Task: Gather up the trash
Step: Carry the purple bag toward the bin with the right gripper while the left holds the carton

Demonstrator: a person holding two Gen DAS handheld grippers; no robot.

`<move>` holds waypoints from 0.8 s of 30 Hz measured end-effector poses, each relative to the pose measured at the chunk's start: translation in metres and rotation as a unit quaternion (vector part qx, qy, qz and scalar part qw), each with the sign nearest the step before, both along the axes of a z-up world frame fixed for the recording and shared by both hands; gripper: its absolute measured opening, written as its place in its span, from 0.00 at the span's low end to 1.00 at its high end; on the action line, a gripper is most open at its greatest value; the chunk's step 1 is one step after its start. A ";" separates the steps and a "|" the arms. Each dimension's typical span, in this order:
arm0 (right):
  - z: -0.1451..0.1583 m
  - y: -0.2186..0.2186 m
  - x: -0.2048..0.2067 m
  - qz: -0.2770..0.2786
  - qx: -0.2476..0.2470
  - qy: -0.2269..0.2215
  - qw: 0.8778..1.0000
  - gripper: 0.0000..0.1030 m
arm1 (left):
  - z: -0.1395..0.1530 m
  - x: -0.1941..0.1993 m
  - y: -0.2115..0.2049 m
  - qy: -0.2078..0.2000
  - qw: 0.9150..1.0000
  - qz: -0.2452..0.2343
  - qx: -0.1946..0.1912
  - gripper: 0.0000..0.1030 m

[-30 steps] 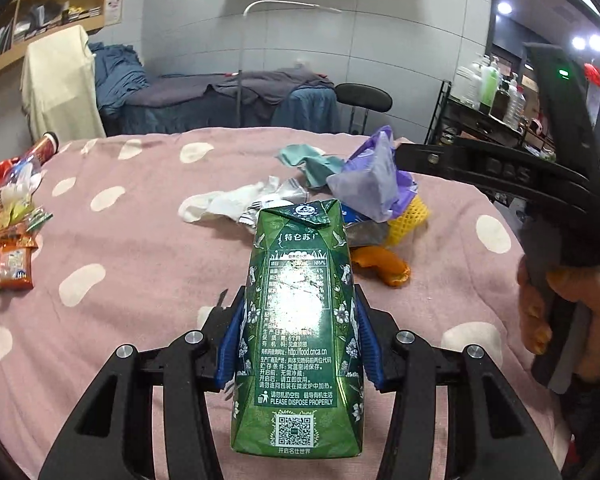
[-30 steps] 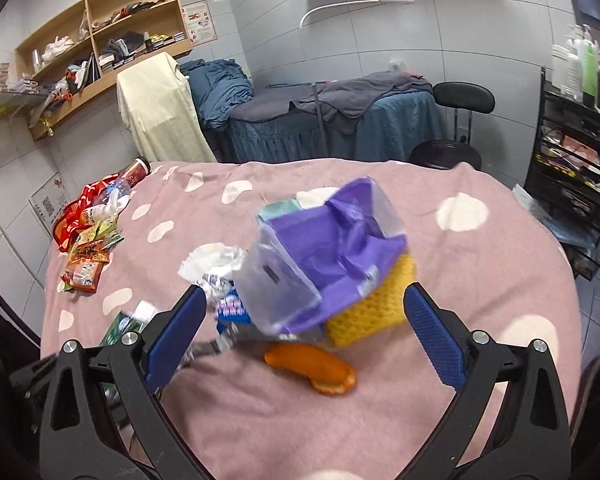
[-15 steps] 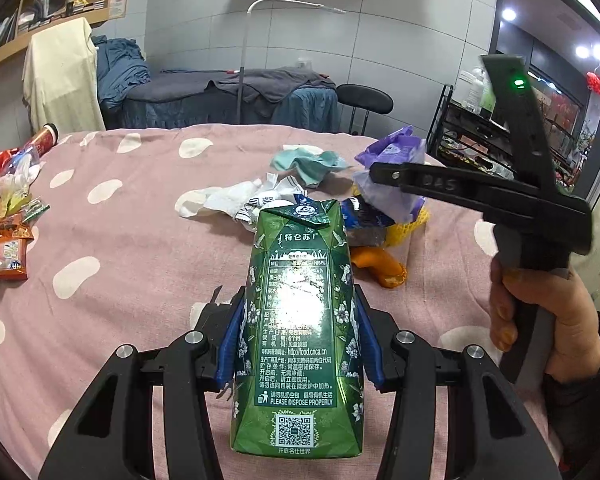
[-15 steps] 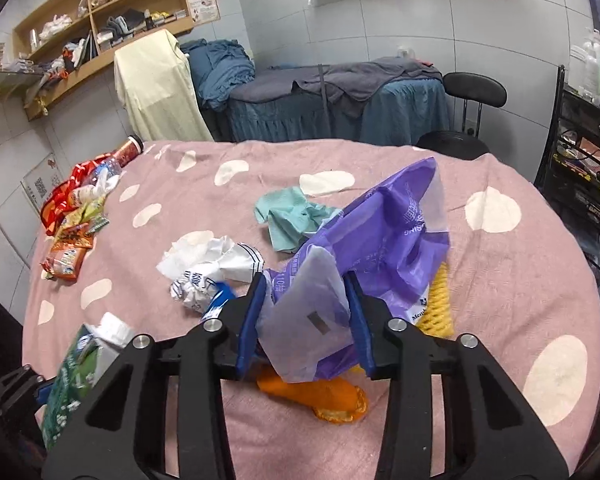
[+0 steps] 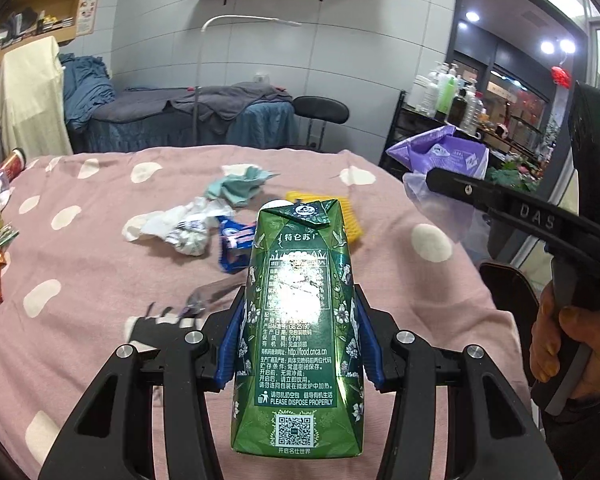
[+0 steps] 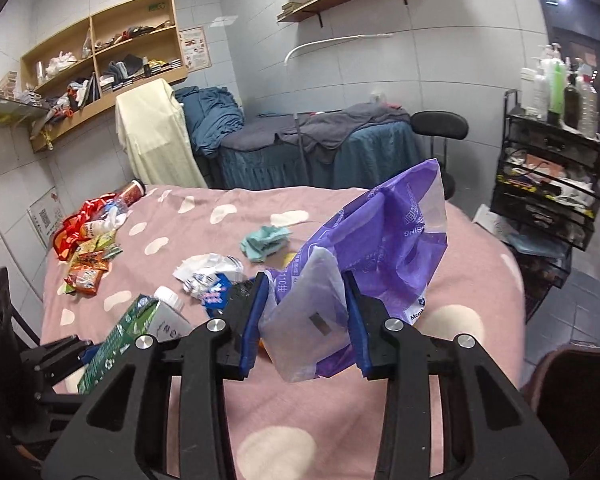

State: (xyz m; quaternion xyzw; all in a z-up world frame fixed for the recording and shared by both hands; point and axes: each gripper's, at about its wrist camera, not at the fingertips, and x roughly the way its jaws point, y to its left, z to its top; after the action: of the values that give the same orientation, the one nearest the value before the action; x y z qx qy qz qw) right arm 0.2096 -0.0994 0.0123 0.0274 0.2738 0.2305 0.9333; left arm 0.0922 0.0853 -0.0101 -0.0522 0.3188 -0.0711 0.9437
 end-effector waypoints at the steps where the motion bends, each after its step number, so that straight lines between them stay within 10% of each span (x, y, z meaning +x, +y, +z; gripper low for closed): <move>1: -0.001 -0.006 -0.004 -0.007 -0.006 -0.002 1.000 0.37 | 0.001 0.001 -0.005 0.000 1.000 -0.008 0.000 0.48; 24: -0.052 -0.185 -0.056 -0.211 0.007 0.059 0.976 0.37 | 0.000 0.016 -0.130 0.023 0.987 -0.159 0.005 0.48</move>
State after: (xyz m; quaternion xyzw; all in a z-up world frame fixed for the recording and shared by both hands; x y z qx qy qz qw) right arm 0.1533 -0.2847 -0.0395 0.1049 0.3146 0.0282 0.9430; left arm 0.1086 -0.0443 -0.0100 0.0023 0.3450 -0.2169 0.9132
